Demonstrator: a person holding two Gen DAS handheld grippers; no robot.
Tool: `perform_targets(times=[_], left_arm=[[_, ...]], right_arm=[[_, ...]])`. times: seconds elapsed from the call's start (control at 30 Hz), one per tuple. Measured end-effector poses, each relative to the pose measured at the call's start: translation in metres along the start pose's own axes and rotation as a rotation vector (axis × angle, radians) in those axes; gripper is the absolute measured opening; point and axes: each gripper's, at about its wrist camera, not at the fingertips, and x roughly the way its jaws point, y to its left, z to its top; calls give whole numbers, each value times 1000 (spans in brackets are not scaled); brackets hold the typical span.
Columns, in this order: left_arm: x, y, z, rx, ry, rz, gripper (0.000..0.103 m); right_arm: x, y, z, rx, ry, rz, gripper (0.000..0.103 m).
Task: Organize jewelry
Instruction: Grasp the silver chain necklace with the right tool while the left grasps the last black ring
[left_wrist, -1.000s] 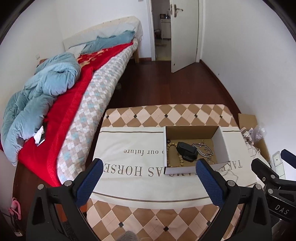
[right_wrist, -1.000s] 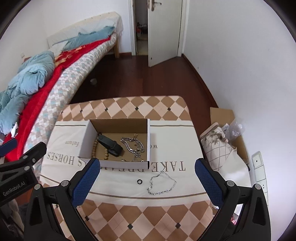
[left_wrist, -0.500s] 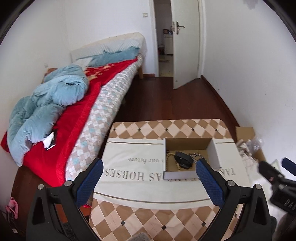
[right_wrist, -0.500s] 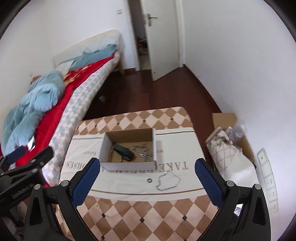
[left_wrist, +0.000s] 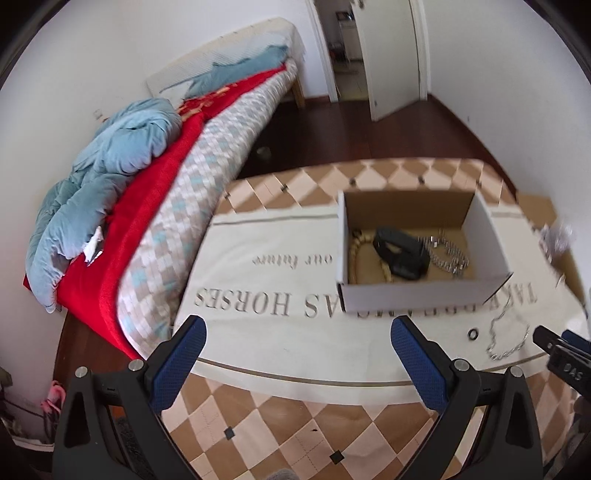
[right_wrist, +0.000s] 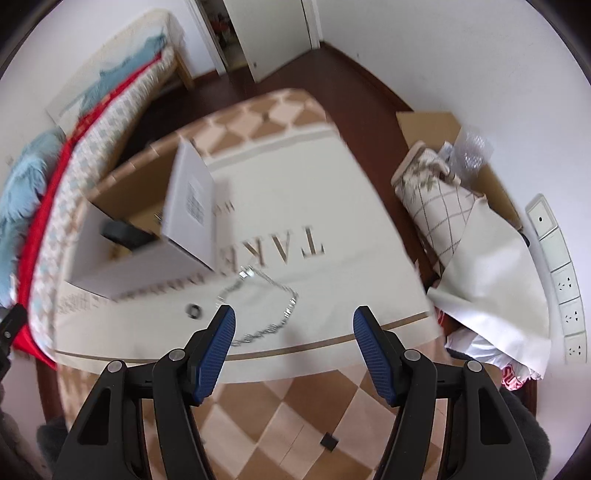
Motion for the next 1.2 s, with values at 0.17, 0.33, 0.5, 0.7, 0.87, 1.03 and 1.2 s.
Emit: perform_targets(times=[0.17,0.33,0.5,0.7,0.87,1.03,1.2], left_arm=[[20,-18,-3,36,43,-5,102],[27,-30,-2,59,57,-27,102],[38,-49,-6,77,117,-124,102],[53,-99,-13,135,189,-266,100],[62,-140,-17,211,213,-302,91],[62,-162,-16,240,211,-318,88],[61,-173,-16,262,204,-325,77]], right_arm=[[28,21,-8,-68,18,-44,66],[23,39,-18,-172,-28,-107,13],[10,13,-20,-122,-25,-107,5],[-3,-20,-14,-12,-14,-88,5],[-5,-20,-18,11,-9,-72,3],[6,-31,-17,35,-4,-65,3],[14,-39,-12,40,1,-61,3]])
